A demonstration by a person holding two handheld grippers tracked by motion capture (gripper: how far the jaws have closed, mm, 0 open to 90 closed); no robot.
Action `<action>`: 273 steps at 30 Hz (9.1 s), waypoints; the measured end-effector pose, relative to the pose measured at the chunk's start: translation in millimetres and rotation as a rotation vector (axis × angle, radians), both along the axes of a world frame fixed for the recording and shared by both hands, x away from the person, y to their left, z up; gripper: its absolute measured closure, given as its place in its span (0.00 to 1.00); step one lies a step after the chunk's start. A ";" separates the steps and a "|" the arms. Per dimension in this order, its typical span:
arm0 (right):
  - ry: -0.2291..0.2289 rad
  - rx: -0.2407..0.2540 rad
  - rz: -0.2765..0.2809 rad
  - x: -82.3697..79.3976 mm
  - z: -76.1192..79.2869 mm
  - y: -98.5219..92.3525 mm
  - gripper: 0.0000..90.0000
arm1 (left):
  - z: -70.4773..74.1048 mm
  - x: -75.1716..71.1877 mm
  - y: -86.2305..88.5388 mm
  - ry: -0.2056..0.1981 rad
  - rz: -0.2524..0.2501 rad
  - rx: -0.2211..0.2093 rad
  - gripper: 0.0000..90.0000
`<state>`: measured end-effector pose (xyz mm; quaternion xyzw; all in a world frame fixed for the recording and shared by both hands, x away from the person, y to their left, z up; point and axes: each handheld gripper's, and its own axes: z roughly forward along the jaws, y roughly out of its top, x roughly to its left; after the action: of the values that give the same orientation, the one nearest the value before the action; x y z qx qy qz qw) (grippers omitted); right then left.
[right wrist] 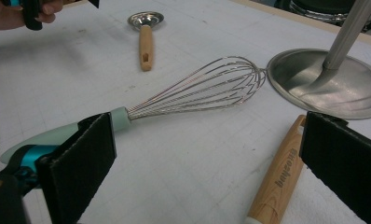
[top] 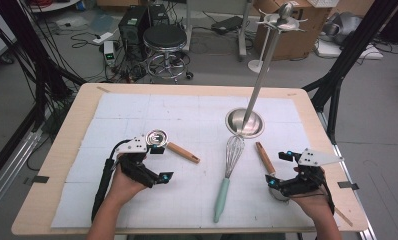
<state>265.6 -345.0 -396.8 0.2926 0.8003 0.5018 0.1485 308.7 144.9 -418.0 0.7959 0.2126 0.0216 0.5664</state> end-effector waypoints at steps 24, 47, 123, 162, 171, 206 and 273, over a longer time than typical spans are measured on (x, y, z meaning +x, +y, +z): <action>-0.005 -0.012 -0.029 -1.8 0.2 -7.2 0.03 | -1.9 -2.2 -14.8 0.005 -0.016 0.026 0.02; -0.013 -0.035 -0.034 -3.8 2.7 -5.3 0.03 | -18.2 -29.2 -134.1 0.043 -0.190 0.208 0.02; 0.012 -0.062 0.001 4.0 -3.7 8.1 0.03 | -23.2 -22.9 -84.0 0.066 -0.210 0.366 0.56; 0.005 -0.053 0.026 8.3 -2.4 15.4 0.03 | -14.3 -11.4 -52.7 0.028 -0.094 0.256 0.39; 0.014 -0.053 0.037 10.3 -4.3 19.6 0.03 | 0.5 -6.3 -13.5 -0.003 0.046 0.131 0.18; 0.014 -0.044 0.073 9.0 -1.1 23.3 0.03 | 36.3 -14.4 18.9 -0.092 0.027 0.045 0.02; 0.271 -0.792 0.510 59.1 -16.5 202.0 0.67 | 35.9 -14.3 9.6 -0.099 0.005 0.070 0.02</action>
<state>324.7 -143.0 -413.3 0.0710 0.9880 0.1365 0.0152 294.3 154.5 -382.1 0.8127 0.1852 0.0699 0.5481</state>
